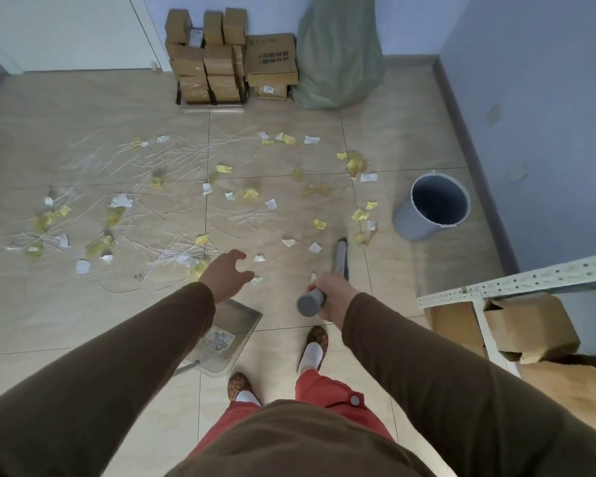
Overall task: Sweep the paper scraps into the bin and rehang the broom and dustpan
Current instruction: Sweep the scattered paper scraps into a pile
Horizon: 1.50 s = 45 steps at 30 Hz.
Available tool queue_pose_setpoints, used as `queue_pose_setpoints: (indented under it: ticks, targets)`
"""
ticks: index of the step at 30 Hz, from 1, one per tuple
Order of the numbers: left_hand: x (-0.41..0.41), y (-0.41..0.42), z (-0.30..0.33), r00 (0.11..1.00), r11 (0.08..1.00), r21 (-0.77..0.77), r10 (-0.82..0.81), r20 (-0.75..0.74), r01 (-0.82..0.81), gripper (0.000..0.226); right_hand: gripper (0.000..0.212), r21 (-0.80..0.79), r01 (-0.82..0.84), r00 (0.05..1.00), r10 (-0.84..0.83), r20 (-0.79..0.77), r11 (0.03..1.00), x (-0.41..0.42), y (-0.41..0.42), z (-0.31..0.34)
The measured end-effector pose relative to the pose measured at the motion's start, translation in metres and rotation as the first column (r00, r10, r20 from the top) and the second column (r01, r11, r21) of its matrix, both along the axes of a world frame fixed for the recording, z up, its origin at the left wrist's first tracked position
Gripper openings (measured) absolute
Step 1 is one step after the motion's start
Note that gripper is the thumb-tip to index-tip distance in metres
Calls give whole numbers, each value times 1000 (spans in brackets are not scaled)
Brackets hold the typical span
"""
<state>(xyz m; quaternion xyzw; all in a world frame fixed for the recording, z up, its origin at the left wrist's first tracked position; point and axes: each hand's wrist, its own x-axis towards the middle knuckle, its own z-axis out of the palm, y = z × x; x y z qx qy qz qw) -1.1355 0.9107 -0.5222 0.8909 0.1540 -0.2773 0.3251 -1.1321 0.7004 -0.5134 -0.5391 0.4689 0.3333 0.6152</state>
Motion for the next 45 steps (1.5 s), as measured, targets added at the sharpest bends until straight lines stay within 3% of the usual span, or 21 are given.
queue_pose_setpoints:
  ticks: [7,13,16,22,29,35,39,45]
  targets:
    - [24,-25,-14,997,999,9,47,-60,-47,45,15,211,14,1000,-16,5,977,51,7,-4]
    - [60,-49,-16,998,1000,-19,20,-54,-21,41,7,368,127,990,-93,-109,921,75,-38,-3]
    - [84,-65,-17,999,999,-24,-22,-30,21,41,13,312,68,997,-57,-44,948,75,-60,10]
    - [128,-97,-21,997,996,-53,-78,-6,77,41,17,-20,-42,987,45,155,999,83,-99,20]
    - [175,-107,-24,982,978,-91,-188,-22,185,36,25,-185,-27,996,43,82,982,147,-140,-3]
    - [220,-86,-25,977,975,-79,-210,-21,208,35,39,-129,-21,998,28,52,991,205,-109,-26]
    - [246,-68,-26,978,976,-64,-208,-18,207,33,21,-22,14,999,-13,47,1000,221,-76,-29]
    - [279,-62,-28,975,974,-59,-221,-30,219,32,11,153,170,985,-161,-69,974,234,-85,-8]
